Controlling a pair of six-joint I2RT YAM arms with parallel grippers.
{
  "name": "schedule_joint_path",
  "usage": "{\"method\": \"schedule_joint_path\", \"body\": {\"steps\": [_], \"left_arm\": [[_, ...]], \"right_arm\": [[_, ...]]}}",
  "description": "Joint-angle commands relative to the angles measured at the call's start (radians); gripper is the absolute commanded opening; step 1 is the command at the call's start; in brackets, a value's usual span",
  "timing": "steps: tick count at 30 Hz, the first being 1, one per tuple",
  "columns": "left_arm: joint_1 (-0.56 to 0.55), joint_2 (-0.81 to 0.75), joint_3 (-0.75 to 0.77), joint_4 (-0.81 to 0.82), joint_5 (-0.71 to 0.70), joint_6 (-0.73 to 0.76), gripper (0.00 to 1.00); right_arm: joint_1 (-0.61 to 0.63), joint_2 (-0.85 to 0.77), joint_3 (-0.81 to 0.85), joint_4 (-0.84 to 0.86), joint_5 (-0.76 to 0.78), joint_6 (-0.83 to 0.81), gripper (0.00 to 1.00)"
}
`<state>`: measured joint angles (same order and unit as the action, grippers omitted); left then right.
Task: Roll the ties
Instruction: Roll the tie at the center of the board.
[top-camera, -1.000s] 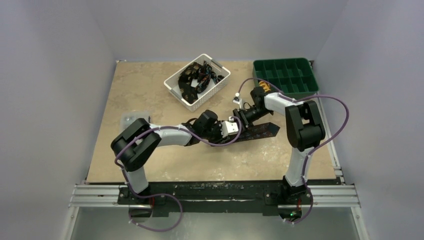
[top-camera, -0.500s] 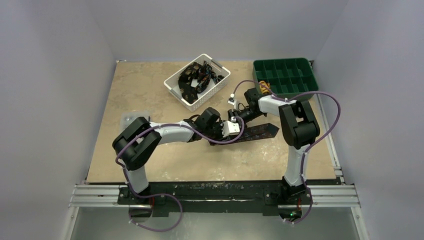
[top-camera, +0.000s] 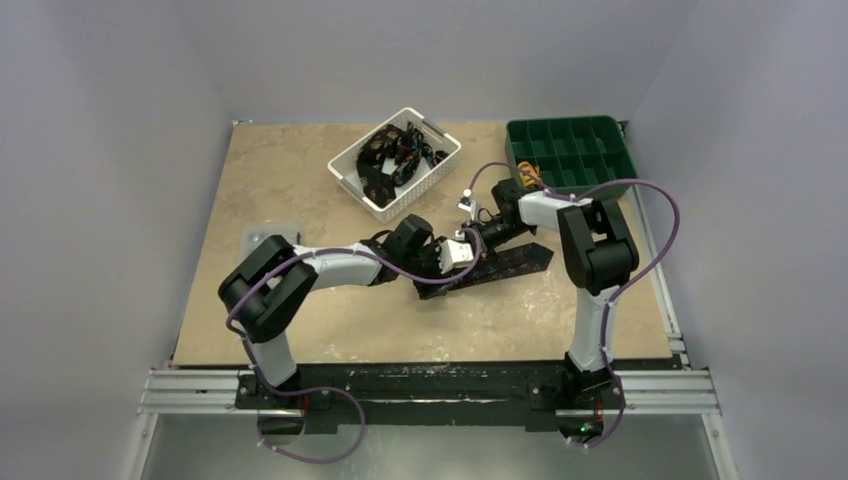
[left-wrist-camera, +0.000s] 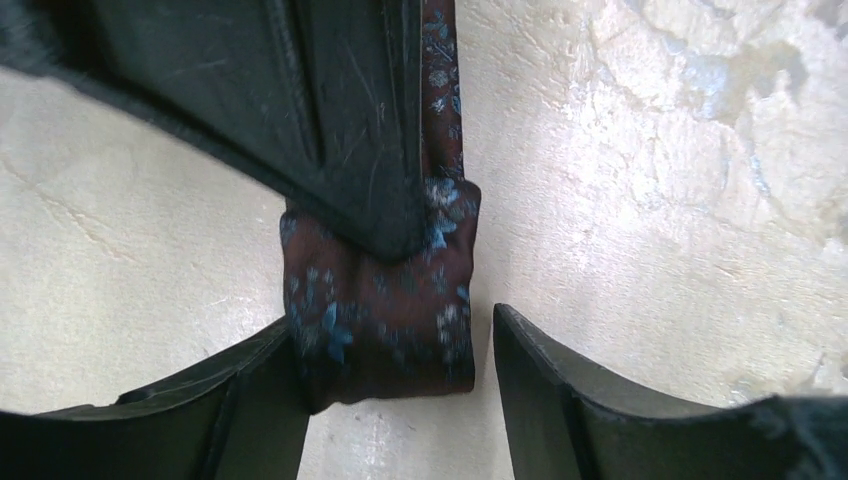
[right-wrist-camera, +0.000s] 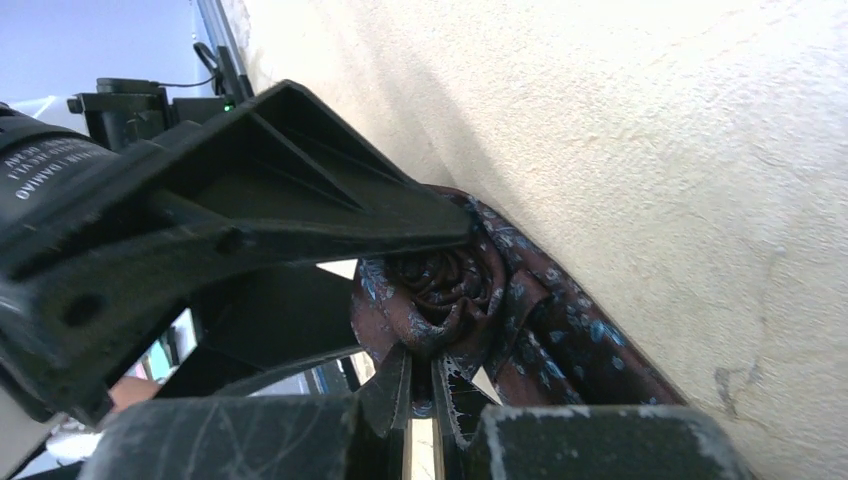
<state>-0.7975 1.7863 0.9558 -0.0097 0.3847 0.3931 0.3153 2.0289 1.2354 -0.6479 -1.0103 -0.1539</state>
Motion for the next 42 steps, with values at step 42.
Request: {"method": "schedule_joint_path", "body": {"steps": [42], "left_arm": [[-0.016, 0.134, 0.010, 0.341, 0.011, -0.179, 0.38]], "right_arm": [[-0.045, 0.055, -0.038, 0.008, 0.350, -0.037, 0.00]]}}
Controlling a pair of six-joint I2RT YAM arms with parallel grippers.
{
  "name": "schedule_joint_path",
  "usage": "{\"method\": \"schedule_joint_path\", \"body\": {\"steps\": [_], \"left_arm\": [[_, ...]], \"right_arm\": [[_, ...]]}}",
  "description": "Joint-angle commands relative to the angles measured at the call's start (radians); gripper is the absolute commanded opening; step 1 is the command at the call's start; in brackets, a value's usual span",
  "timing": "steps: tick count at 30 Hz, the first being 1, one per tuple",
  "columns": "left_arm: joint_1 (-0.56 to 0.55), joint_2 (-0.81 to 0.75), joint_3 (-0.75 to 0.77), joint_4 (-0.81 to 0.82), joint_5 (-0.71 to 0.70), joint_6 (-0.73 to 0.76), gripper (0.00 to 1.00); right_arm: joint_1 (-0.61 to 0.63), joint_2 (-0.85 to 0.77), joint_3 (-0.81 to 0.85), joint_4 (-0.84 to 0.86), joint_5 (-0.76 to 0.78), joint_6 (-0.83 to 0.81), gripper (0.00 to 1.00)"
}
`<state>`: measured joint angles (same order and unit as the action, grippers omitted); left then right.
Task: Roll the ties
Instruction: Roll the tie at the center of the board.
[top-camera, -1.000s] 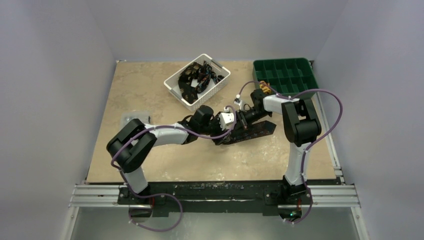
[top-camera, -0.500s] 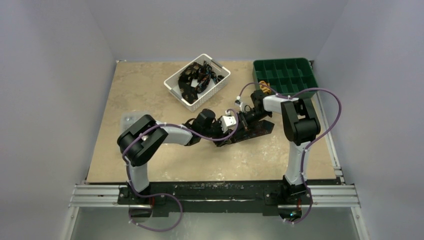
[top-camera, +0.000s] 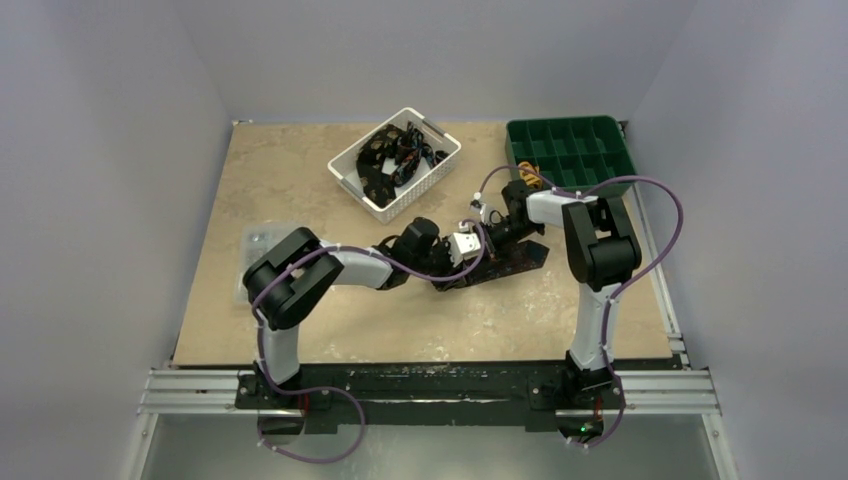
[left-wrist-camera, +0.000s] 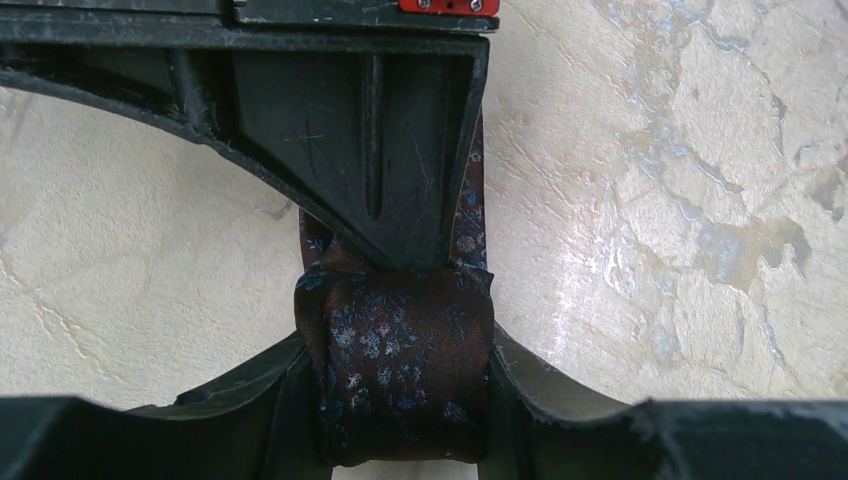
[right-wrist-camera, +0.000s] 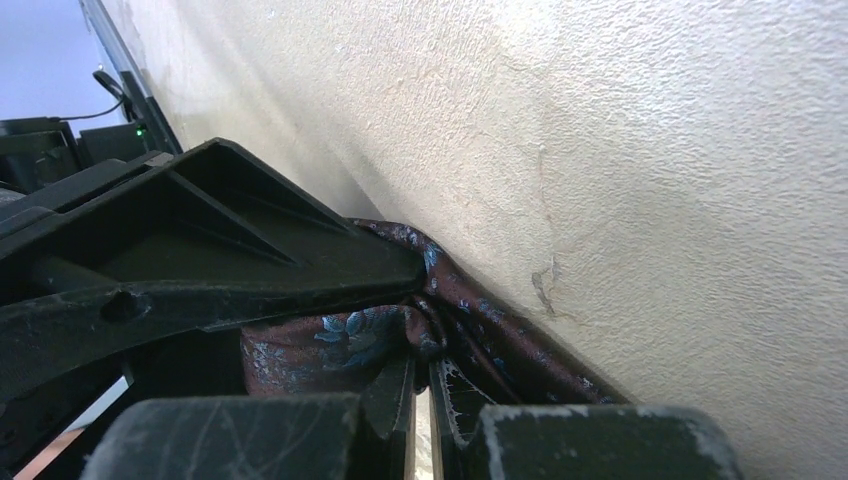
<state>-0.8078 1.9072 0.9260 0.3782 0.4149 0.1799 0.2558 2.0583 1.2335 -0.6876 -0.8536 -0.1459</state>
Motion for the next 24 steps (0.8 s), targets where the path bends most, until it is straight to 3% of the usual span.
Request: {"method": "schedule_joint_path", "body": {"steps": [1, 4, 9, 13, 24], "left_arm": [[-0.005, 0.009, 0.037, -0.082, -0.036, 0.043, 0.31], [-0.005, -0.017, 0.004, -0.183, -0.072, 0.078, 0.22], [-0.004, -0.056, -0.031, -0.314, -0.097, 0.138, 0.21], [-0.004, -0.075, -0.046, -0.345, -0.081, 0.168, 0.21], [-0.003, -0.123, -0.052, -0.430, -0.062, 0.178, 0.21]], "right_arm": [[0.016, 0.022, -0.026, 0.031, 0.178, -0.050, 0.00], [0.012, -0.014, 0.025, -0.050, 0.133, -0.089, 0.08], [0.000, -0.103, 0.103, -0.197, 0.052, -0.140, 0.21], [-0.023, -0.119, 0.131, -0.233, 0.008, -0.141, 0.23], [-0.024, -0.035, 0.046, -0.136, 0.205, -0.117, 0.21]]}}
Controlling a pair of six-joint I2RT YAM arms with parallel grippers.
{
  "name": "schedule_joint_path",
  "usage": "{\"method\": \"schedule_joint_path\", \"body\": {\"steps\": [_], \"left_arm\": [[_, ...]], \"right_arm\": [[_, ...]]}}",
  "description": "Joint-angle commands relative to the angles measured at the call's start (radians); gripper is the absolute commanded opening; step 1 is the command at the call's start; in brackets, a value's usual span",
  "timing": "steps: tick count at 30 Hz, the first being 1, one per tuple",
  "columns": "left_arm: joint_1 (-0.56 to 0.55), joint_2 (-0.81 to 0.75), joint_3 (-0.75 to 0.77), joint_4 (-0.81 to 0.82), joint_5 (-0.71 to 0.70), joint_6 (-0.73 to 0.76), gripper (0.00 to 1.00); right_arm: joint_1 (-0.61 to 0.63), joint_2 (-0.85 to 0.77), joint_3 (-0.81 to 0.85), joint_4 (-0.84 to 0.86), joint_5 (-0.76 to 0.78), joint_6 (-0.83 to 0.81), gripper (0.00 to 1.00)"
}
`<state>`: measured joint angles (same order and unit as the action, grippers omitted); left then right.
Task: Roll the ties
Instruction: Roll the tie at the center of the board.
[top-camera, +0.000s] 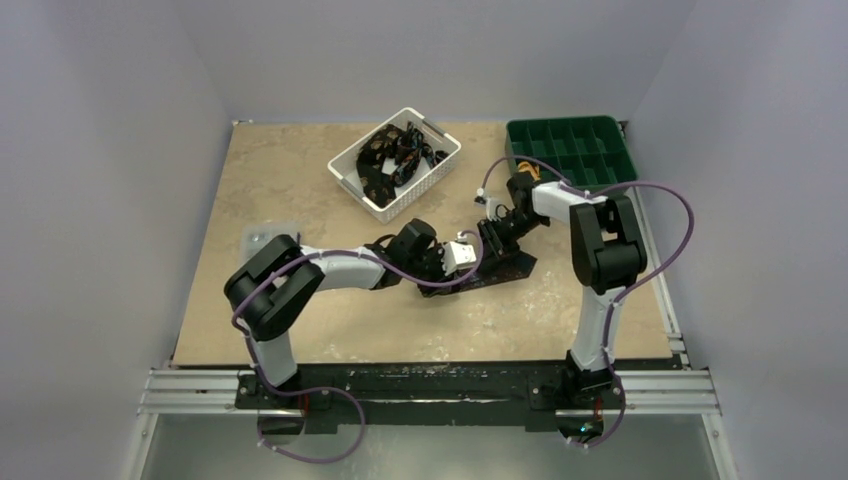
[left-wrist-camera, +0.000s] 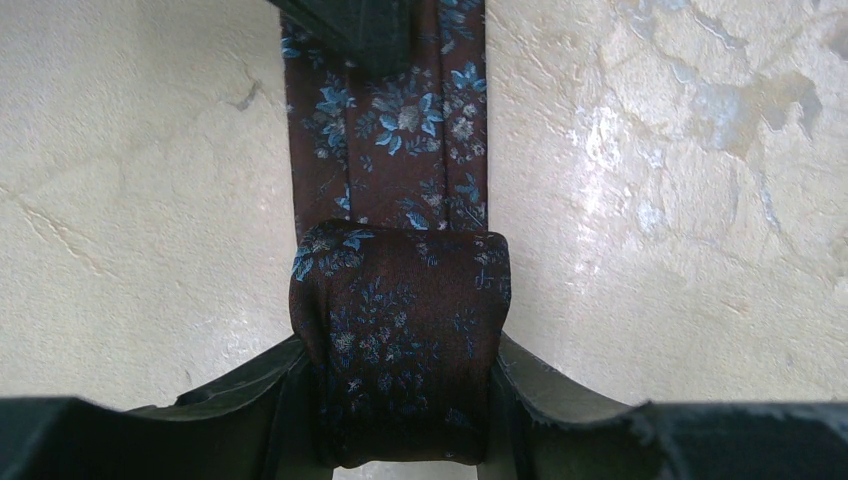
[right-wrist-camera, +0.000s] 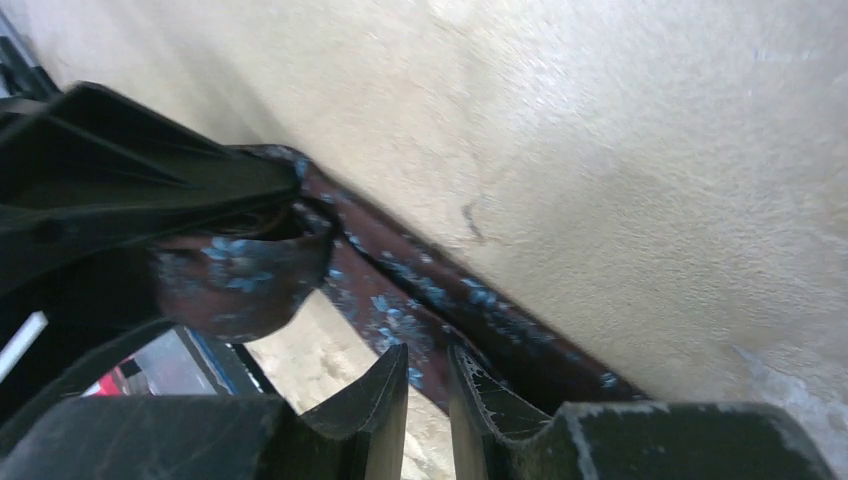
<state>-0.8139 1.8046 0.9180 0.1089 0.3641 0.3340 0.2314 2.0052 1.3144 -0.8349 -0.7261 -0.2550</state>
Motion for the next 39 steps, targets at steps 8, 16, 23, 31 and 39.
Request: {"method": "schedule_joint_path", "body": {"steps": [8, 16, 23, 31, 39], "left_arm": [[0.004, -0.064, -0.035, -0.220, -0.002, 0.088, 0.25], [0.004, 0.009, 0.048, -0.333, -0.013, 0.097, 0.30], [0.004, 0.023, 0.050, -0.338, -0.017, 0.086, 0.32], [0.002, 0.040, 0.056, -0.336, -0.039, 0.046, 0.34], [-0.002, 0.046, 0.046, -0.308, -0.053, 0.042, 0.36]], "right_arm": [[0.000, 0.022, -0.079, 0.032, 0.129, 0.007, 0.21], [0.014, -0.089, -0.049, 0.021, -0.185, 0.020, 0.36], [0.048, -0.107, -0.078, 0.112, -0.332, 0.129, 0.53], [0.102, -0.123, -0.165, 0.211, -0.346, 0.198, 0.65], [0.130, -0.066, -0.150, 0.270, -0.306, 0.198, 0.50]]}}
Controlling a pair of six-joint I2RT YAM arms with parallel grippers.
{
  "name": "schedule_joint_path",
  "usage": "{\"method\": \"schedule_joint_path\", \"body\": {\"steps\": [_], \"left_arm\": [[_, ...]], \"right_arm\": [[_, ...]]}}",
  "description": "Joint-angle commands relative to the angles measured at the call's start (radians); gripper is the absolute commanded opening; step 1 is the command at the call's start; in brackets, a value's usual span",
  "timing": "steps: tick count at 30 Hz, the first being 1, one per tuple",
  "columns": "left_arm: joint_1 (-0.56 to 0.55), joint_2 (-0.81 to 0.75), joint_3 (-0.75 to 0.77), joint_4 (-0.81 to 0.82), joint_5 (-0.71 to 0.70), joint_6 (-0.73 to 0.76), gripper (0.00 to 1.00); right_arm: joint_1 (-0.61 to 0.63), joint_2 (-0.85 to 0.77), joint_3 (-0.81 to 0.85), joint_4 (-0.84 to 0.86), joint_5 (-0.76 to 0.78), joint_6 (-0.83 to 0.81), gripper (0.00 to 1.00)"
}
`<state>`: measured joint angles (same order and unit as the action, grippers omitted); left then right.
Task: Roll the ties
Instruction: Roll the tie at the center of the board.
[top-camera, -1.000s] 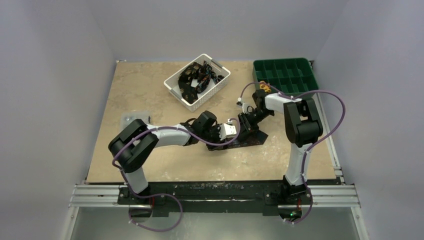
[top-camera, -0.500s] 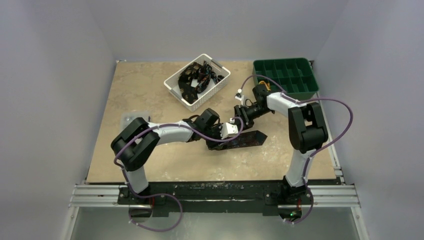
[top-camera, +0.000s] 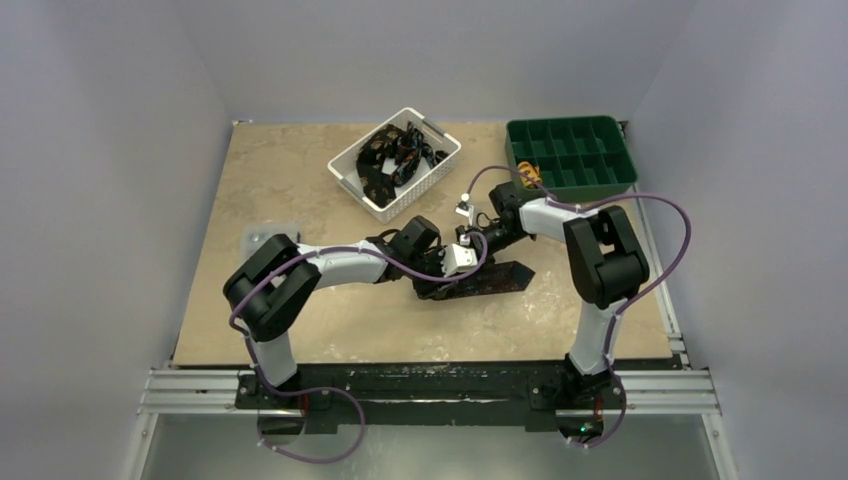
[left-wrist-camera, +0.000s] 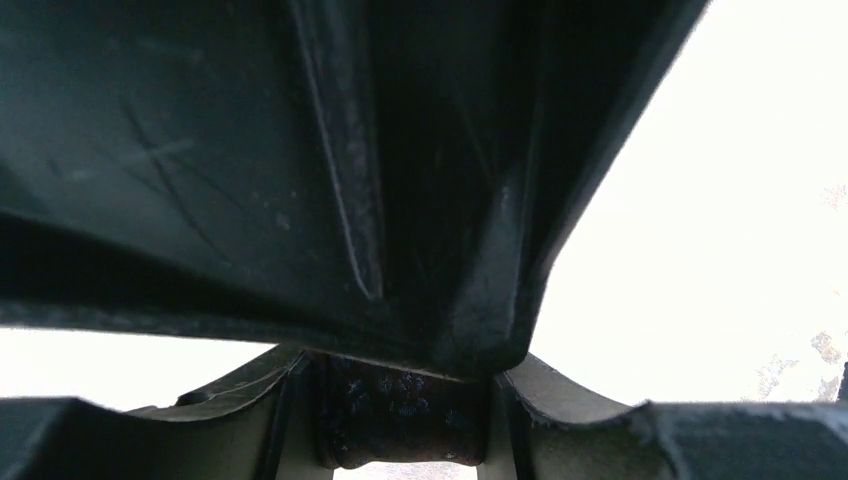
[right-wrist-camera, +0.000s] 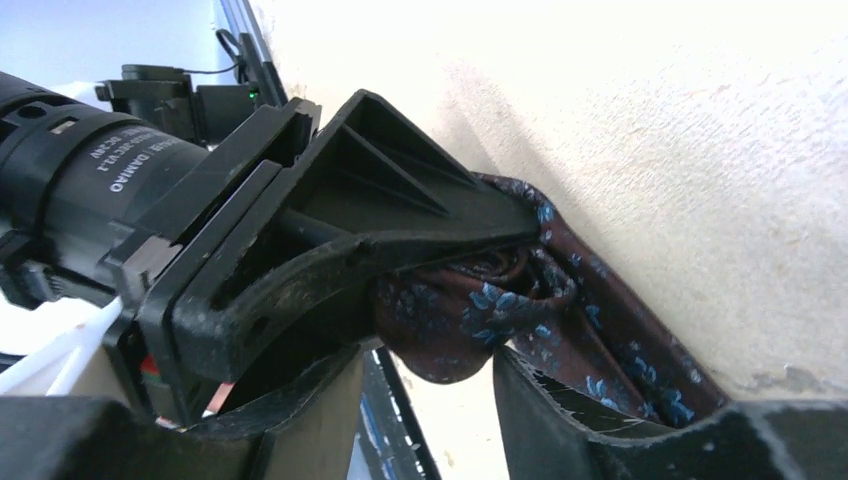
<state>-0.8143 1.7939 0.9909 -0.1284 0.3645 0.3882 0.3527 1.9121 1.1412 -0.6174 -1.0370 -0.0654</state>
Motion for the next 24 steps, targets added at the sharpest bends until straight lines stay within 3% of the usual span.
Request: {"method": "schedule_joint_path", "body": {"steps": [1, 3, 8, 10, 13, 14, 24], "left_arm": [[0.000, 0.056, -0.027, -0.067, -0.054, -0.009, 0.36], [0.000, 0.055, -0.029, -0.064, -0.055, -0.005, 0.37], [0.000, 0.056, -0.028, -0.060, -0.056, 0.006, 0.38], [0.000, 0.058, -0.026, -0.058, -0.057, 0.010, 0.38], [0.000, 0.058, -0.027, -0.056, -0.052, 0.014, 0.39], [0.000, 0.056, -0.028, -0.054, -0.052, 0.014, 0.40], [0.031, -0.022, -0.068, 0.081, 0.034, -0.031, 0.53]], "right_arm": [[0.009, 0.034, 0.025, 0.056, 0.010, 0.009, 0.46], [0.009, 0.044, 0.028, 0.061, 0.018, 0.012, 0.42], [0.009, 0.063, 0.020, 0.084, -0.016, 0.033, 0.45], [0.009, 0.071, 0.014, 0.094, -0.026, 0.039, 0.40], [0.006, 0.087, 0.018, 0.071, -0.033, 0.014, 0.04], [0.004, 0.090, 0.019, 0.056, -0.027, -0.002, 0.00], [-0.011, 0.166, 0.042, -0.038, 0.076, -0.088, 0.00]]}}
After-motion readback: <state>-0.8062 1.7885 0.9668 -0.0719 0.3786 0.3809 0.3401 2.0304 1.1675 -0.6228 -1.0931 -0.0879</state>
